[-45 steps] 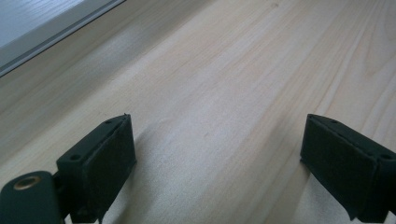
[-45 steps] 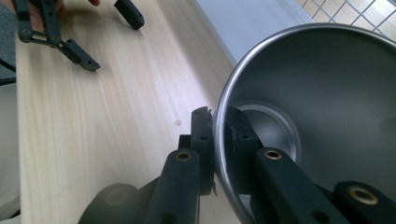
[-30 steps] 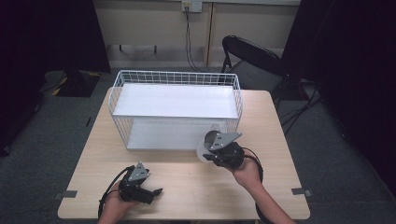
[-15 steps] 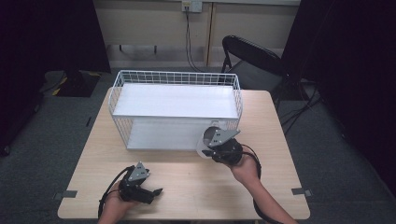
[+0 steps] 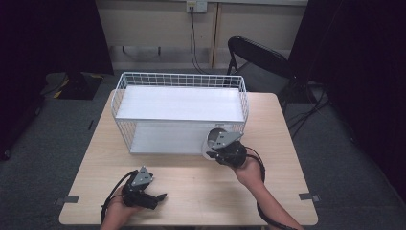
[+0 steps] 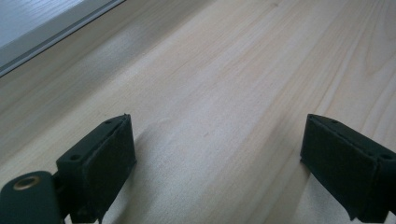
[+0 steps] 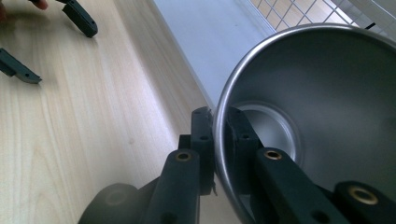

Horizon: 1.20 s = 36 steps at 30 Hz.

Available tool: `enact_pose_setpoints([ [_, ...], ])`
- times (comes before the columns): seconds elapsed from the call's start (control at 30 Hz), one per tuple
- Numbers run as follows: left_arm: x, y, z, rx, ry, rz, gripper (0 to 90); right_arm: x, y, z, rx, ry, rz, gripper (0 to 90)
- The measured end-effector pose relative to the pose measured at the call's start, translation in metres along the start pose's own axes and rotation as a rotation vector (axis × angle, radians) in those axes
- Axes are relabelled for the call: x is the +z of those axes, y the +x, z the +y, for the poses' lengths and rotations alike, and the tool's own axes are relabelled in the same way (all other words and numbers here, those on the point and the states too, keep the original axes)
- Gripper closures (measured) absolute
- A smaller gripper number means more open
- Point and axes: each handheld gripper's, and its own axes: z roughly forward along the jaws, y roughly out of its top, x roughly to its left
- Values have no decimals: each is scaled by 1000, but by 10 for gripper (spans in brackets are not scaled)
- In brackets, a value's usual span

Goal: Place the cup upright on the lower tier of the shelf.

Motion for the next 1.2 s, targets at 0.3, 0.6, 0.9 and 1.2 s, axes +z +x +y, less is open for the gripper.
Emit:
enact_pose_setpoints([
  [0.3, 0, 0, 0, 0, 0, 0, 94, 3, -1, 0, -4, -5, -33, 835],
  [0.6, 0, 0, 0, 0, 0, 0, 94, 7, -5, -1, -5, -5, -51, 835],
  [0.9, 0, 0, 0, 1, 0, -1, 92, 11, -3, 2, -20, 0, -64, 835],
  [1.2, 0, 0, 0, 1, 1, -1, 92, 16, -4, 1, -21, -1, -70, 835],
])
